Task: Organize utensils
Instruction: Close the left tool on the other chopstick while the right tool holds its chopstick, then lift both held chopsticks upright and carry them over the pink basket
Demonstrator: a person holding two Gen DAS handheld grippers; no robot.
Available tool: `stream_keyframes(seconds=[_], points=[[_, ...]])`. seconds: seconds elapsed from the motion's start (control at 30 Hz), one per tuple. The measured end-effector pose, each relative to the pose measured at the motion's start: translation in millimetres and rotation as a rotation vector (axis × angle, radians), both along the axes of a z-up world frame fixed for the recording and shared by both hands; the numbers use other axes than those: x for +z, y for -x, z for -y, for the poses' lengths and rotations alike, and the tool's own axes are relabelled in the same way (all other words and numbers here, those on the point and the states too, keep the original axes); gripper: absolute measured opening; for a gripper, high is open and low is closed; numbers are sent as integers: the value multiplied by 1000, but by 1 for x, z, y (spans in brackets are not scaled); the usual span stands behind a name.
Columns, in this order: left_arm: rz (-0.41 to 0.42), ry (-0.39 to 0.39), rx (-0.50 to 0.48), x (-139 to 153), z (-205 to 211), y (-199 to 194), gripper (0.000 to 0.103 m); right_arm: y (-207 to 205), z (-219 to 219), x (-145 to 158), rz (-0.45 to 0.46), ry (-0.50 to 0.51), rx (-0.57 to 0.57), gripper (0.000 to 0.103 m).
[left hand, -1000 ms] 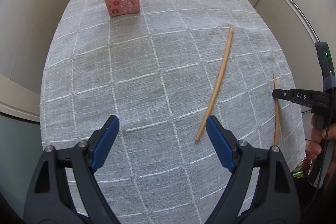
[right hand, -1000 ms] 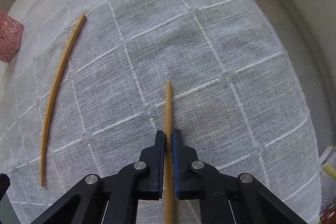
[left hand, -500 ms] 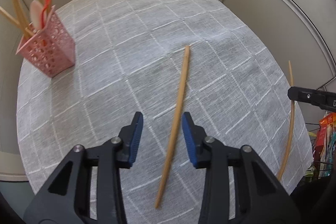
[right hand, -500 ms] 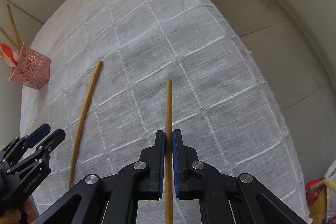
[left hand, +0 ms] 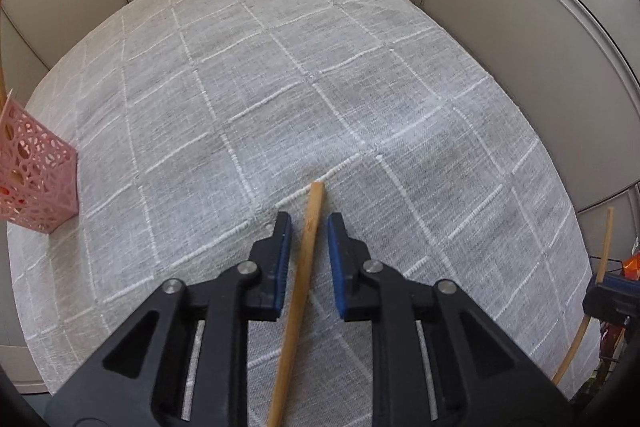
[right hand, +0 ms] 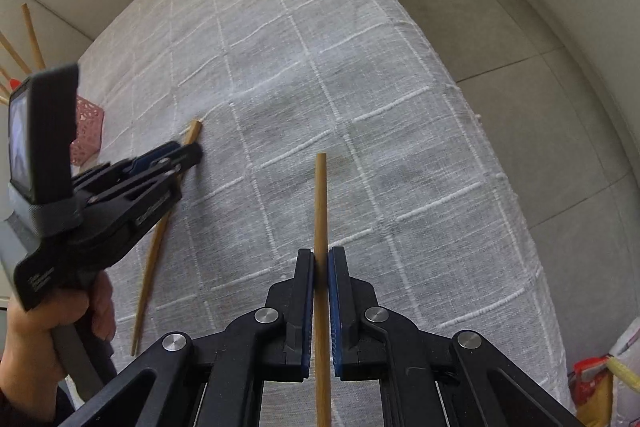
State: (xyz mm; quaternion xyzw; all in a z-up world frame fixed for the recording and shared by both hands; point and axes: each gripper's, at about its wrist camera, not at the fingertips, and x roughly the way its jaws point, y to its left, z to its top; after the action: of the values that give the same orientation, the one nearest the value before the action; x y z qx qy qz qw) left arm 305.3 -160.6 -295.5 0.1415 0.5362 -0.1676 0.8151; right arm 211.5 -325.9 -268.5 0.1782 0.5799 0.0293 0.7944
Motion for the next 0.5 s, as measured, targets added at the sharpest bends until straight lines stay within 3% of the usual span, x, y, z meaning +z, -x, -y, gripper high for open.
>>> stream_keyframes(seconds=[0.1, 0.23, 0.5], points=[[-17, -16, 11, -1, 6, -7, 19, -1, -1, 0, 0, 3, -4, 5], [-41, -41, 35, -2, 8, -8, 9, 0, 2, -1, -6, -1, -16, 5], [-71, -22, 118, 2, -16, 5, 8, 1, 7, -7, -27, -9, -37, 5]])
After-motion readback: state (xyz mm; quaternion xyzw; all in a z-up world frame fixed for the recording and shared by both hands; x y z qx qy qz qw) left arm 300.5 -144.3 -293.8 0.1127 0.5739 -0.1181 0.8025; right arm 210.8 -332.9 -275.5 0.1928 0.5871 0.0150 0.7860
